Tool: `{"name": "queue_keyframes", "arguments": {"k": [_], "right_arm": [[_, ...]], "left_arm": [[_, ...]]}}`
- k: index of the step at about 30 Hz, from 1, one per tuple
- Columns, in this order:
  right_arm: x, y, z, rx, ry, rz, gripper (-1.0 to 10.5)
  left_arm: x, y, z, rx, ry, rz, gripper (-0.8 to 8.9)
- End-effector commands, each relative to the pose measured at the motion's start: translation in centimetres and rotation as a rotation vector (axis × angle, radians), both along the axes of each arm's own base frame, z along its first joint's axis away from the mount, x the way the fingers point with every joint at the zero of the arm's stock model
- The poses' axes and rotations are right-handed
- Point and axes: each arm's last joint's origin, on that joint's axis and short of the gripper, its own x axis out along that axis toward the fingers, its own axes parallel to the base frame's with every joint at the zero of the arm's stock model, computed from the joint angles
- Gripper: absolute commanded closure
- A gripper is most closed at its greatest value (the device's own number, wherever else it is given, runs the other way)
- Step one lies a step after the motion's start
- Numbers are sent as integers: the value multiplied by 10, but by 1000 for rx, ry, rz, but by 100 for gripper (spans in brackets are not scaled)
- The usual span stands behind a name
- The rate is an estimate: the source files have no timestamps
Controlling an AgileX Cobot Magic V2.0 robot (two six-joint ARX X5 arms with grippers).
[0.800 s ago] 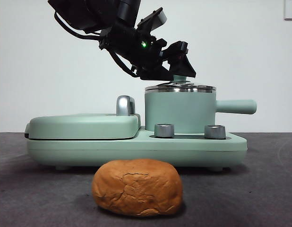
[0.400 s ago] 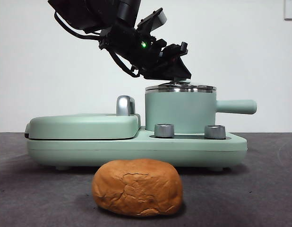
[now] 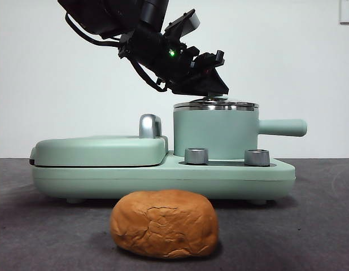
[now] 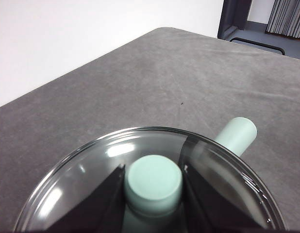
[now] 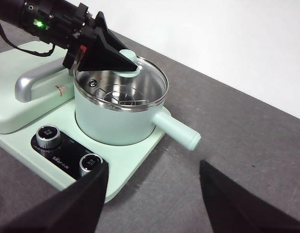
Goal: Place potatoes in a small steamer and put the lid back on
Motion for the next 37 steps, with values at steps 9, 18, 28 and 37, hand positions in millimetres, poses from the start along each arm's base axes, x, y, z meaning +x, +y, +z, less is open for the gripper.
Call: {"name": "queue_keyframes", "arguments": {"k": [9,18,28,37], "right_arm": [[-1,0,6,15,-18,0,650],[-1,0,6,15,-18,-1,650],[-1,0,6,15,-18,0,650],[-1,0,6,15,-17,0,650]], "left_arm": [[0,-4,11,-17,-38,-10,805],[-5,-1,30,-53,-94,-11,805],[-17,9,62,-83,-144,-9,805],[-45,44,111,-72,-114,34,804]]}}
